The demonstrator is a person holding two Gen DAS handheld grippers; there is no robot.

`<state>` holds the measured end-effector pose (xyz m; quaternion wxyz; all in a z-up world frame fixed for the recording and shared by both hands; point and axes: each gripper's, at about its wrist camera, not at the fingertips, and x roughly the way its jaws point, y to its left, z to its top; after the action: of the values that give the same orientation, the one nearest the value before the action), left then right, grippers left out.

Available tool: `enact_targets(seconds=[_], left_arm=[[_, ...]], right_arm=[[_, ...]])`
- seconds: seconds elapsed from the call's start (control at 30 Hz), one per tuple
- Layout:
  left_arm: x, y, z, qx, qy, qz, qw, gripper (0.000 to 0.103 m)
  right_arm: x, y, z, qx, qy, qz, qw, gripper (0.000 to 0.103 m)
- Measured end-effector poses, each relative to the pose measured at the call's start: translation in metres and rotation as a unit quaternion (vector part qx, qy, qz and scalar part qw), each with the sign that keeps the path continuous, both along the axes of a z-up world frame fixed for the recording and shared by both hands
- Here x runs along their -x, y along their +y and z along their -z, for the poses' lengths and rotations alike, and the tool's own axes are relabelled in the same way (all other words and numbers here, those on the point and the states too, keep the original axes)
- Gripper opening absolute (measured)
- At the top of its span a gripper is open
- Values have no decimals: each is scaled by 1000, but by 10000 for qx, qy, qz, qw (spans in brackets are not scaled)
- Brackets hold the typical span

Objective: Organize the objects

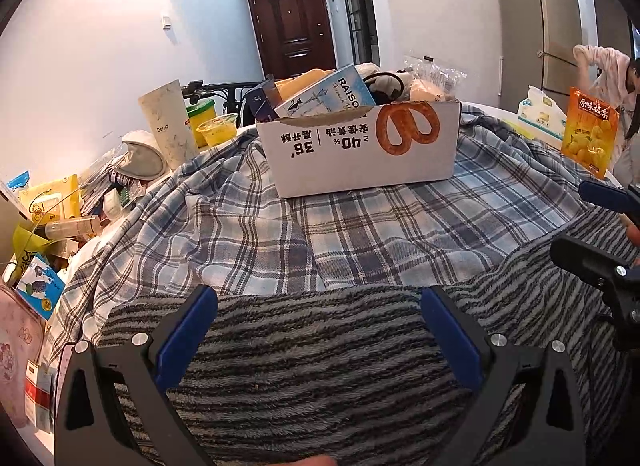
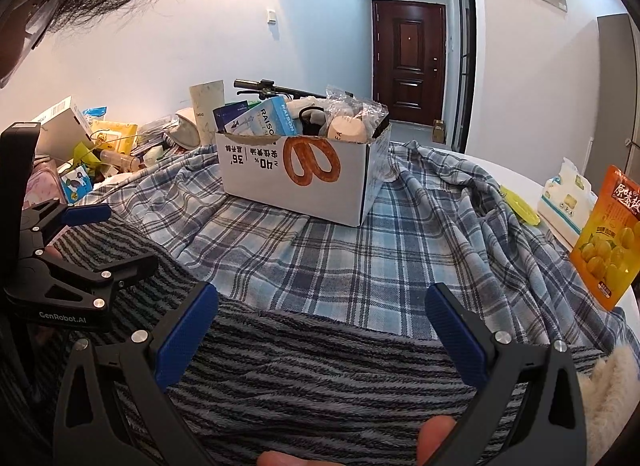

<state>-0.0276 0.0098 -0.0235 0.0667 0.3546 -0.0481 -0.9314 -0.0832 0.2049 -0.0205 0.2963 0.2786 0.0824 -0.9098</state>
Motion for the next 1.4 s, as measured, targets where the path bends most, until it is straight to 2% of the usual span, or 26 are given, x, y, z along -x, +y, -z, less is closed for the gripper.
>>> enact_targets(seconds=[1.4], left_arm=[[7,2,6,-4,-188,124,9997,103]], right_arm=[[0,-2,0,27,-108,-126,9999,103]])
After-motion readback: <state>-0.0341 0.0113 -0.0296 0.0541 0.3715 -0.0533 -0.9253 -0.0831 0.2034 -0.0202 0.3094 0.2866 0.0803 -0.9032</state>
